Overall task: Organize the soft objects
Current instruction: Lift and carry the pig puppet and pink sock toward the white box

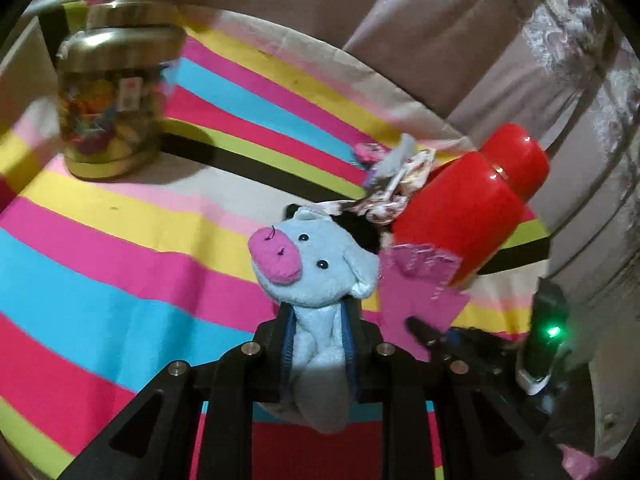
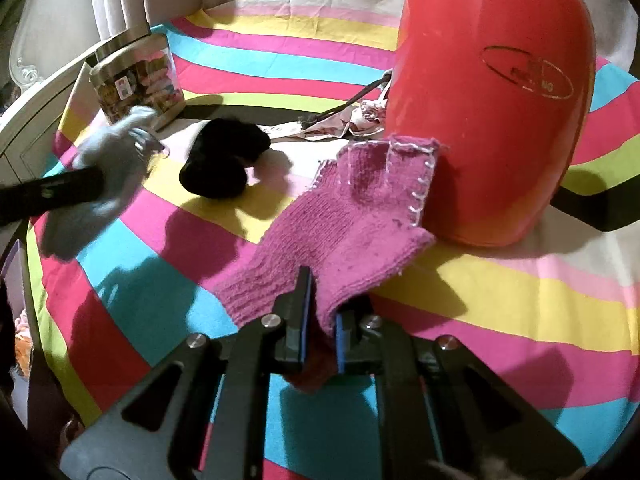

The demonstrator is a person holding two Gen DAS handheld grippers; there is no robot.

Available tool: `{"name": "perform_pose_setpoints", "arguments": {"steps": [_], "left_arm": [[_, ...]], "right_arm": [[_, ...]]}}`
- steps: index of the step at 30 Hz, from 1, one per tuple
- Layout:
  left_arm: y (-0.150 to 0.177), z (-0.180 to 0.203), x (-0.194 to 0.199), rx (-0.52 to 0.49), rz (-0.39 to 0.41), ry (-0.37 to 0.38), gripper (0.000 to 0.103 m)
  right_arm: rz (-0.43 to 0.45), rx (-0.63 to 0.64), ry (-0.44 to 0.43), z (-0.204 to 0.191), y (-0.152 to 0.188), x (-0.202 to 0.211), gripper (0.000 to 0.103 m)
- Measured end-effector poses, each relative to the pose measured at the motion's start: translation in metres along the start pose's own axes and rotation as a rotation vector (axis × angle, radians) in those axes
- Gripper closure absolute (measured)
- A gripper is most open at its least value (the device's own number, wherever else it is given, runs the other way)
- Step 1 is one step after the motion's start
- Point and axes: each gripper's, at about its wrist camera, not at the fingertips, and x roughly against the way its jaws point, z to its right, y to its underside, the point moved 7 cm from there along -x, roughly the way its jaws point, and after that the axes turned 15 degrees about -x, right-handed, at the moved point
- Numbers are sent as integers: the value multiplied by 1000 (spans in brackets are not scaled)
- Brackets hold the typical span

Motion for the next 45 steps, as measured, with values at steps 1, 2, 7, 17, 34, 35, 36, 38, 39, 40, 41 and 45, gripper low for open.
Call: {"name": "perform_pose_setpoints", "arguments": {"steps": [1,2,7,17,34,35,36,38,39,40,41,45], "left_arm": [[0,3,3,-31,3,-26,80],[1,6,6,-54,3,-38,80],[12,17,23,-101,10,-77,80],[53,4,28,-38,-47,-94,80],[53,4,37,-29,-21,-99,79],[53,5,37,-28,-21,-97,79],[54,5,37,-29,-20,-95,79],[55,7,38,-30,-21,-93,79],[55,7,39,-32,-21,-94,79],[55,7,43,-34,-17,-98,79],[55,6,46,-37,-13,-103,79],[57,-2,62,-44,9,-136,79]], "right_arm": [[0,0,1,0,0,0,90],[0,0,0,0,0,0,90],[19,-21,-42,2,-2,5,91],[72,-155,-275,6,-2,40,91],[-65,-300,-15,31,5,15,22],[-67,-292,-13,22,1,9,22],[-76,-280,-26,11,-3,3,22],[-93,-222,-8,-12,-9,-11,22],[-97,-168,23,-24,-12,-19,21],[-94,-108,67,-34,-13,-29,20],[-93,-53,118,-40,-13,-35,18],[-34,49,106,-41,-13,-30,39]]}}
